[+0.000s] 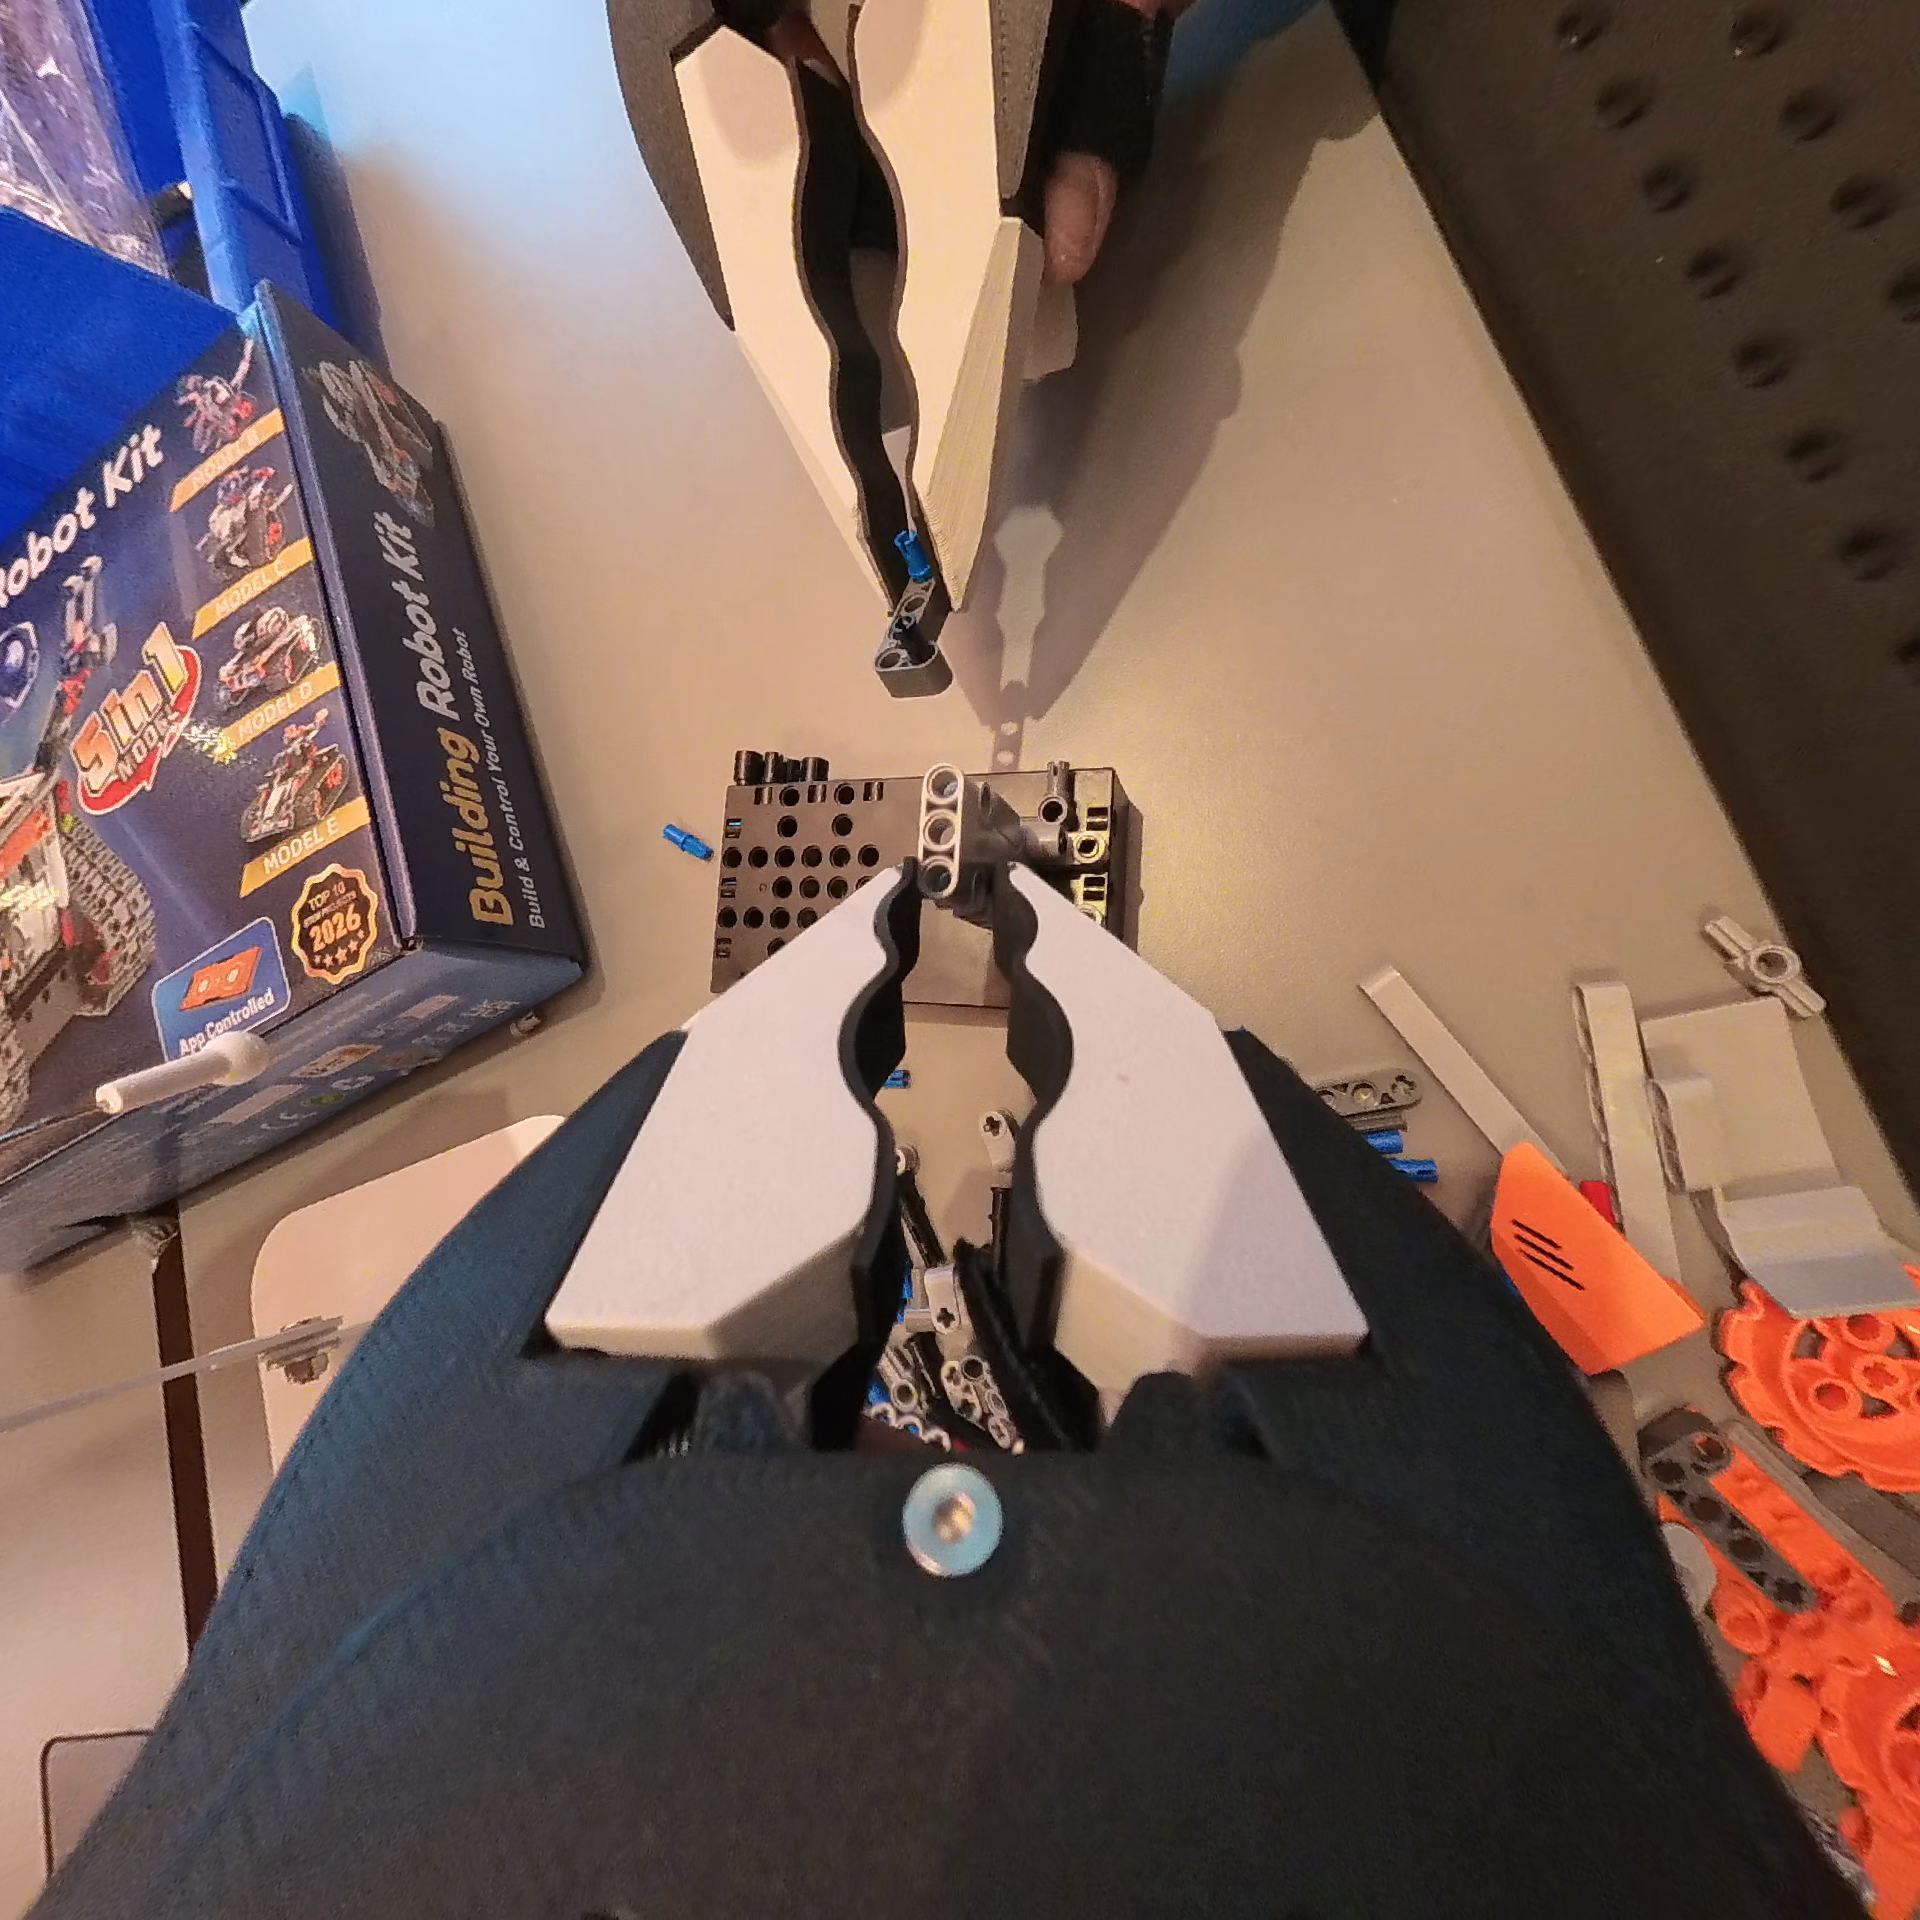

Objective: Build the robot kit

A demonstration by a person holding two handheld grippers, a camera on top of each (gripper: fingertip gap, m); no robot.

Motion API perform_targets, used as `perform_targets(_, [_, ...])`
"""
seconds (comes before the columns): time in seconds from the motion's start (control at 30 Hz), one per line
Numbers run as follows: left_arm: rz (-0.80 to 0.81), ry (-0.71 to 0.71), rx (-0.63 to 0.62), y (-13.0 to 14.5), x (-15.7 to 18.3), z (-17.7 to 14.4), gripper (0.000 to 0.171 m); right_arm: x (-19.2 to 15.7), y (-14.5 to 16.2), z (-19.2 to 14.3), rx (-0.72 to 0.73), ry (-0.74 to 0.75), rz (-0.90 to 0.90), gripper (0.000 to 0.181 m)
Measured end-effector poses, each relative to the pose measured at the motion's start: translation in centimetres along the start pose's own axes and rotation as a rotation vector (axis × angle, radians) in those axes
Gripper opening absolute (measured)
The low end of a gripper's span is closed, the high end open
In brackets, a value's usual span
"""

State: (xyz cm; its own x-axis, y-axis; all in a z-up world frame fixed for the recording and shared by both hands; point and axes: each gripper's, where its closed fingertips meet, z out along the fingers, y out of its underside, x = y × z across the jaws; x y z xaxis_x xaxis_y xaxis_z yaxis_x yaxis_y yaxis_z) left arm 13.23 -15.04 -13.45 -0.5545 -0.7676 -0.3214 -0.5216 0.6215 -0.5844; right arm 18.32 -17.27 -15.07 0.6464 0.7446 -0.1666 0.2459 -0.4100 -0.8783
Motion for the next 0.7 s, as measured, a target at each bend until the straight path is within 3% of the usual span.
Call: perform_targets(0.7, [0.032,-0.041,-0.024,0.9,-0.7,-0.5,0.012,-0.4,0.2,0.2,-0.012,-0.014,-0.015,0.006])
